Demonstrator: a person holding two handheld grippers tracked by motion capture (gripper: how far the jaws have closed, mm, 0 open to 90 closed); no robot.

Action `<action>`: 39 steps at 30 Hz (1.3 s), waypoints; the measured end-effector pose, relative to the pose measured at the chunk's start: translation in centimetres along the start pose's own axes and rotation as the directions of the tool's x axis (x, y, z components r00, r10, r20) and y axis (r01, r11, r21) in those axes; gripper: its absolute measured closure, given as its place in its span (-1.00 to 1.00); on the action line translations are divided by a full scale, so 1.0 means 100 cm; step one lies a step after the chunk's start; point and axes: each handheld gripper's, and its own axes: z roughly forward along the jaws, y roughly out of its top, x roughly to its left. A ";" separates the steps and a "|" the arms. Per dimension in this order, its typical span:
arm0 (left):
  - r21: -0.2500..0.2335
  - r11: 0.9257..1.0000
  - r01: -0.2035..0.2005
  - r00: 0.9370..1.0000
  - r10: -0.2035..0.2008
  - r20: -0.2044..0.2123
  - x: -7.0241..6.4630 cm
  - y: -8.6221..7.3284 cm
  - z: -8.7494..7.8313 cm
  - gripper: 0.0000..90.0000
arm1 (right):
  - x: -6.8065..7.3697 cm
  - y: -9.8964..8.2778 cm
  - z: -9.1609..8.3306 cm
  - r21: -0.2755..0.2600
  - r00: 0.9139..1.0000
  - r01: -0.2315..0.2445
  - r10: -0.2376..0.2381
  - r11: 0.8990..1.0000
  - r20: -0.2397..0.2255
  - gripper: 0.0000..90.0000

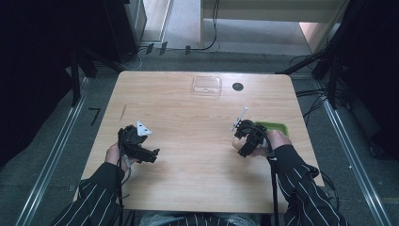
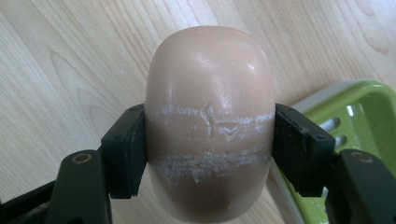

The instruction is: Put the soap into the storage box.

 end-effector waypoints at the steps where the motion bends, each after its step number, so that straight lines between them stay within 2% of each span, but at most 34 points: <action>1: 0.000 1.000 0.002 1.000 -0.002 -0.001 0.000 0.000 0.000 -1.00 | -0.001 -0.001 0.000 -0.006 1.000 -0.004 0.004 1.000 0.002 -0.25; 17: 0.000 1.000 0.001 1.000 -0.001 0.000 0.000 0.000 0.000 -1.00 | -0.017 -0.013 -0.007 -0.006 1.000 -0.009 0.009 1.000 0.026 -0.25; 18: 0.000 1.000 0.001 1.000 -0.001 0.000 0.000 0.000 0.000 -1.00 | -0.018 -0.014 -0.007 -0.005 0.999 -0.021 0.021 1.000 0.026 -0.25; 26: 0.000 1.000 0.002 1.000 -0.002 0.000 0.000 0.000 0.000 -1.00 | -0.025 -0.018 -0.010 -0.012 0.999 -0.028 0.029 1.000 0.042 -0.25; 27: 0.000 1.000 0.001 1.000 -0.001 0.000 0.000 0.000 0.000 -1.00 | -0.027 -0.019 -0.010 -0.013 0.999 -0.018 0.018 1.000 0.042 -0.25; 39: -0.001 1.000 0.001 1.000 -0.001 0.003 0.000 0.000 0.000 -1.00 | -0.037 -0.024 -0.012 -0.015 0.997 -0.044 0.045 0.999 0.060 -0.25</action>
